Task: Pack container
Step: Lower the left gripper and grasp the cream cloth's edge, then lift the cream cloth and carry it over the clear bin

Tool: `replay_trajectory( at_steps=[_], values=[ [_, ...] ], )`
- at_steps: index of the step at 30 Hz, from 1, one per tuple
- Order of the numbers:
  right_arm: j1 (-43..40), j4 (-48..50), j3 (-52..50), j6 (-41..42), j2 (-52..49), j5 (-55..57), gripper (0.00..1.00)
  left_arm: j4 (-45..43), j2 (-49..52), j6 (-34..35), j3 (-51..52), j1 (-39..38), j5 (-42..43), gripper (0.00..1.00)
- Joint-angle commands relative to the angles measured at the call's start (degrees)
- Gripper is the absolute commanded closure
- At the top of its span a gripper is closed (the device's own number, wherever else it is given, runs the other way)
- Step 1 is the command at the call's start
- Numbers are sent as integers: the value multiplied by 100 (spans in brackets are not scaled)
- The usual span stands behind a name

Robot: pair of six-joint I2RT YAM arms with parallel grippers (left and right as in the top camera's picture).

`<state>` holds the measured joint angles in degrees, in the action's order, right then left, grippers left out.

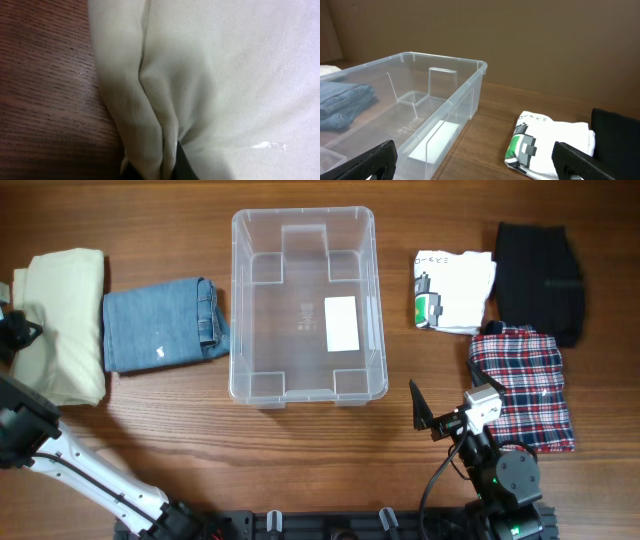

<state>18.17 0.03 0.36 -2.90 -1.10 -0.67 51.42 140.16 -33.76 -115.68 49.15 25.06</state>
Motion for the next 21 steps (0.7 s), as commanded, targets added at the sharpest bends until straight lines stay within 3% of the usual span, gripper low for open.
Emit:
replay_trajectory(
  at_steps=[1, 5, 11, 21],
  values=[
    [-26, 28, -7, -9, 31, -74, 0, 28, 260, -24, 31, -28, -125, 96],
    [-26, 26, -7, -9, 31, -74, 0, -98, 131, 608, 20, -28, 20, 96],
    [-26, 28, -7, -9, 31, -72, 0, -597, -330, 2892, 4, -28, 267, 96],
    [-26, 28, -7, -11, 31, -74, 0, -811, -1731, 3174, 4, -485, 361, 96]
  ],
)
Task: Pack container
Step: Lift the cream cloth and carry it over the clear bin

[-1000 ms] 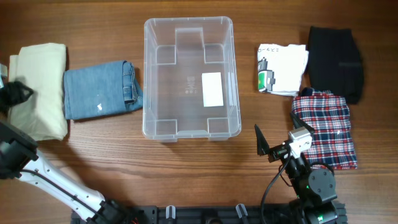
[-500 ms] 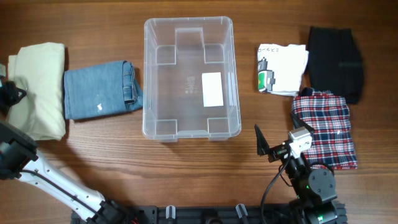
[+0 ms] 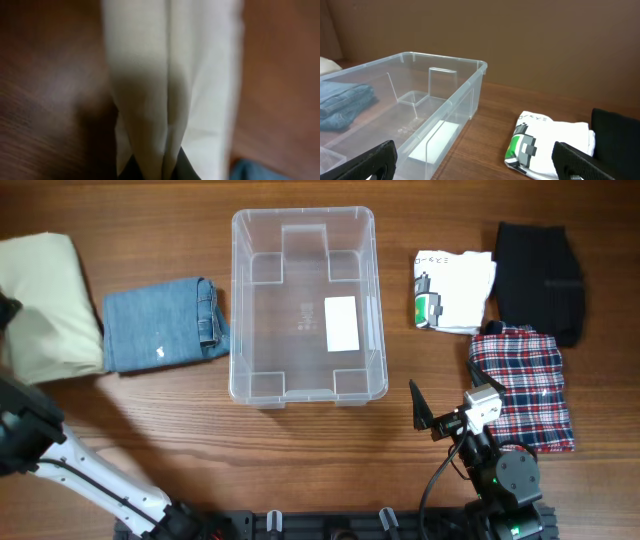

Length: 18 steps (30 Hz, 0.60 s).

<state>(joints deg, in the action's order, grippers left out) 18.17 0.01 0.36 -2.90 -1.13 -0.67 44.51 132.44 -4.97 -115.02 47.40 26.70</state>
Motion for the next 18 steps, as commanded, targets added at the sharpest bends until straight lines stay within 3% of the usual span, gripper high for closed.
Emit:
replay_trajectory(
  at_steps=[1, 11, 18],
  values=[
    [-26, 31, -7, -9, 33, -74, 0, -136, -1058, 302, -61, -372, 199, 96],
    [-26, 28, -7, -9, 33, -74, 0, -382, -2430, 1692, -61, -1416, 199, 96],
    [-26, 31, -7, -9, 33, -72, 0, -197, -3296, 2605, -61, -2704, 297, 96]
  ],
)
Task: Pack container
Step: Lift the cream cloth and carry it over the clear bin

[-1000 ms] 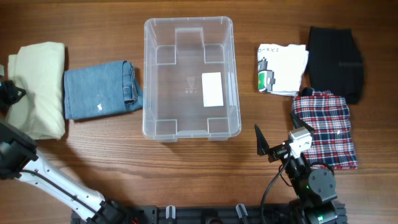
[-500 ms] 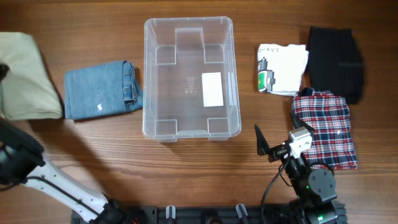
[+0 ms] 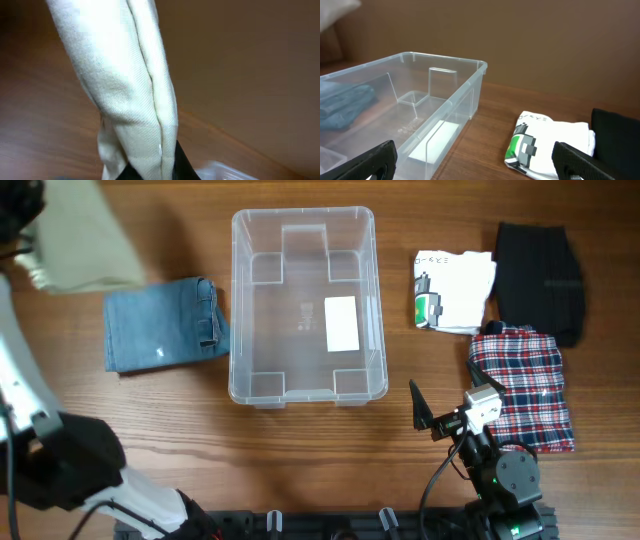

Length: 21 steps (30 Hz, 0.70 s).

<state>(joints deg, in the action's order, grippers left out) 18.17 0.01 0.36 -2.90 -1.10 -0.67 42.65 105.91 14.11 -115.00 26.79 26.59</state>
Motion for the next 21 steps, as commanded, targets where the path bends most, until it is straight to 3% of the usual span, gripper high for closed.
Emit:
replay_trajectory(
  at_steps=[1, 4, 10, 18, 21],
  values=[
    [-26, 31, -7, -11, 31, -72, 0, 28, -734, 767, -63, -857, 334, 96],
    [-26, 31, -7, -11, 31, -72, 0, 260, -927, 876, -63, -1943, 490, 96],
    [-26, 31, -7, -9, 31, -74, 0, 566, -702, 887, -42, -3259, 424, 96],
    [-26, 31, -7, -9, 31, -74, 0, 715, -66, 933, -39, -4122, 378, 96],
    [-26, 31, -7, -11, 31, -74, 0, 901, 129, 1027, -39, -4308, -7, 96]
  ],
)
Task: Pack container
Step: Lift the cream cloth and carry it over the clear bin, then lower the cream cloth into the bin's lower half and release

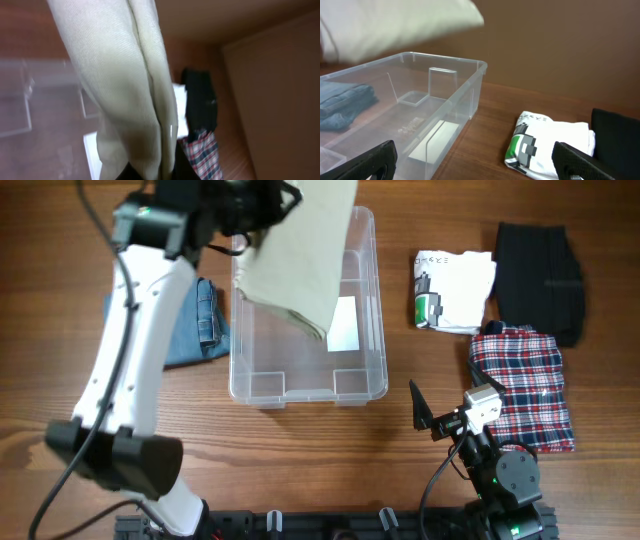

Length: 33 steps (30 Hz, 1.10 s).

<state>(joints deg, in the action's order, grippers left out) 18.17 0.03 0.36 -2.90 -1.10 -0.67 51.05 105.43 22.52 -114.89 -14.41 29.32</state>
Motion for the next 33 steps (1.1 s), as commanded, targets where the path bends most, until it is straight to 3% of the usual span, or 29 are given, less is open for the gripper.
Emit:
replay_trajectory(
  at_steps=[1, 5, 15, 22, 33],
  values=[
    [-26, 26, -7, -9, 31, -74, 0, 127, 232, 275, -50, -243, -483, 96],
    [-26, 28, -7, -9, 31, -74, 0, 264, 337, 452, -26, -483, -1014, 96],
    [-26, 28, -7, -9, 31, -74, 0, 367, 337, 1707, 326, -979, -1982, 96],
    [-26, 28, -7, -11, 31, -72, 0, 321, 337, 2166, 767, -1108, -2302, 96],
    [-26, 28, -7, -9, 31, -74, 0, -1067, 337, 2166, 1867, -1204, -2083, 96]
  ],
)
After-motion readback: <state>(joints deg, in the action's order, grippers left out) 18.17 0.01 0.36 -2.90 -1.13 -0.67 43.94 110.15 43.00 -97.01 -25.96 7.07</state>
